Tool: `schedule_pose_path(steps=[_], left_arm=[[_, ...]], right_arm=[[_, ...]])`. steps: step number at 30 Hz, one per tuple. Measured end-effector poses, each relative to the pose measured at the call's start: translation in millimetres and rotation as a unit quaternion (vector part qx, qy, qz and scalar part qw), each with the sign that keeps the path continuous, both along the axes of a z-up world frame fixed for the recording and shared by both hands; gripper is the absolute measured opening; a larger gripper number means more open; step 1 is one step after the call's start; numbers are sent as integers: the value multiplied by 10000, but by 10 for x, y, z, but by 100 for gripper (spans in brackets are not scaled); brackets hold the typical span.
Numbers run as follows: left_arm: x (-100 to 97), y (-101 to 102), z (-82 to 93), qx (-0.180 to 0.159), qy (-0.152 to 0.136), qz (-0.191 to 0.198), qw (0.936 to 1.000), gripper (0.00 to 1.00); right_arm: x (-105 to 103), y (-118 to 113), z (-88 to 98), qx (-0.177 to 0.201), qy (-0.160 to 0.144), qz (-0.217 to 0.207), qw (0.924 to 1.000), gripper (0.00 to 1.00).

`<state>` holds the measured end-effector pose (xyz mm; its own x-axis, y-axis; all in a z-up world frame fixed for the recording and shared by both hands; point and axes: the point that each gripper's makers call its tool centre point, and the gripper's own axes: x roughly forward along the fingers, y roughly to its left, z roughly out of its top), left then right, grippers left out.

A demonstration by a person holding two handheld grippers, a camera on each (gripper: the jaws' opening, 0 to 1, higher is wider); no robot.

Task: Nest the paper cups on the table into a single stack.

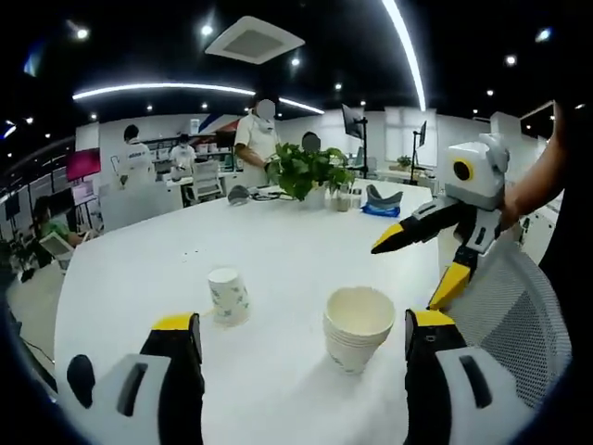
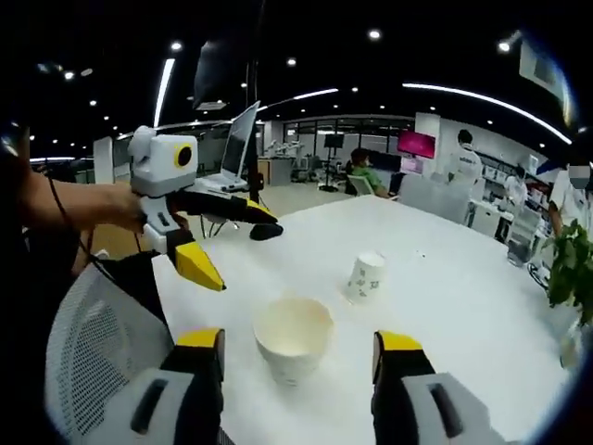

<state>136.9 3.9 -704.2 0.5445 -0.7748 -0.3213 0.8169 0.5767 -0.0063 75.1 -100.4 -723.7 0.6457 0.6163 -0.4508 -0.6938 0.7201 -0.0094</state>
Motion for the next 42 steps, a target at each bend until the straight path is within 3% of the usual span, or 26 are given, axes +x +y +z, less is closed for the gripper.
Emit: schedule_pose_path(steps=[13, 19, 27, 42], left_arm=[[693, -38, -264, 180, 70, 267, 9995, 87], [985, -151, -317, 236, 50, 396, 9989, 81], [1349, -275, -458, 266, 104, 525, 9982, 77], [1711, -467, -714, 545, 394, 539, 9963, 61]], right_arm=[[-61, -441, 34, 246, -298, -493, 9980, 97], [-82, -614, 1, 195, -347, -668, 9970, 100], [-63, -608, 54, 287, -560, -722, 9954, 100], [-55, -705, -34, 251, -358, -942, 9946, 99]])
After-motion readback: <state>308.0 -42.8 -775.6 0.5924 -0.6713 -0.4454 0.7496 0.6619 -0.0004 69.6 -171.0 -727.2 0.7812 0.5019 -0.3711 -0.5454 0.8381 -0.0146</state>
